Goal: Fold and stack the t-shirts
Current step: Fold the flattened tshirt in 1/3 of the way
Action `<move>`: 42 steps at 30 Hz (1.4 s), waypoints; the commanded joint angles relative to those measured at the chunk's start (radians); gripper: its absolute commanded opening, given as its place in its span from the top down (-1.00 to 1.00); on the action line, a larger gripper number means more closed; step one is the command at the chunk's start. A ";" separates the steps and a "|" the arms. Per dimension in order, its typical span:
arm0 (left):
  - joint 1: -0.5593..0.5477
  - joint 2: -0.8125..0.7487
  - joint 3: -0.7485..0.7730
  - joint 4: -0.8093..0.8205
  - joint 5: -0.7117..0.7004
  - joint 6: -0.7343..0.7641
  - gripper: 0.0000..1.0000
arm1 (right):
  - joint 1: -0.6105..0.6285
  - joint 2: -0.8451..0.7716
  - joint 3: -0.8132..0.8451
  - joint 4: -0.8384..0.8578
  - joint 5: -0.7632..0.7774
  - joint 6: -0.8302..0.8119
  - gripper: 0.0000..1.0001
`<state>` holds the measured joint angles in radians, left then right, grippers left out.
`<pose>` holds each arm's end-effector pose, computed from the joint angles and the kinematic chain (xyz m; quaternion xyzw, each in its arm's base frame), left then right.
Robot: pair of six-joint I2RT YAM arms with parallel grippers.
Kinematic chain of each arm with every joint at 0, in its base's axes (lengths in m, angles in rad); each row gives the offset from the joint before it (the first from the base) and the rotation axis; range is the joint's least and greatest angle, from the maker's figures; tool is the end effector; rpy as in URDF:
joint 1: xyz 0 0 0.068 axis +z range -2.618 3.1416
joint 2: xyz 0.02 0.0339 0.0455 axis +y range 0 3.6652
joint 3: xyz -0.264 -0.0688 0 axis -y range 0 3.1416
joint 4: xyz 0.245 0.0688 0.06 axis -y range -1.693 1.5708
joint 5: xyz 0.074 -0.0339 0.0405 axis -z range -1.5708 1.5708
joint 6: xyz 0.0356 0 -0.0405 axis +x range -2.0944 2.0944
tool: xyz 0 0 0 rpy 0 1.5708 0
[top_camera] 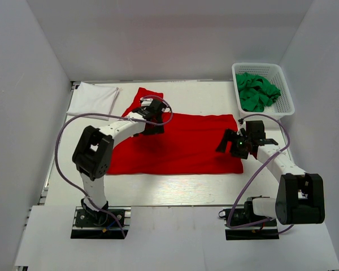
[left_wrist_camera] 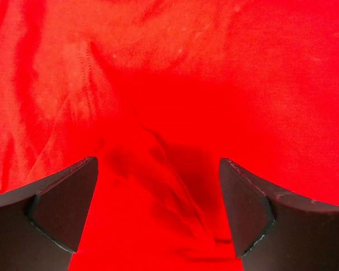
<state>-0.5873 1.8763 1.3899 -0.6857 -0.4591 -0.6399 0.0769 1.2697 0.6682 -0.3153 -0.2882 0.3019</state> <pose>0.3294 -0.2003 0.2062 -0.0701 0.9530 0.0713 0.2861 0.2419 0.0288 0.1906 0.0594 0.9364 0.1934 0.2866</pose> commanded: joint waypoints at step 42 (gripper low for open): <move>0.040 -0.009 -0.069 0.297 0.255 0.312 0.99 | -0.003 0.008 0.030 -0.024 0.011 -0.024 -0.81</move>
<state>-0.5457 1.8923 1.3338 -0.4656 -0.2676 -0.3870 0.0769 1.2701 0.6682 -0.3405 -0.2829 0.2871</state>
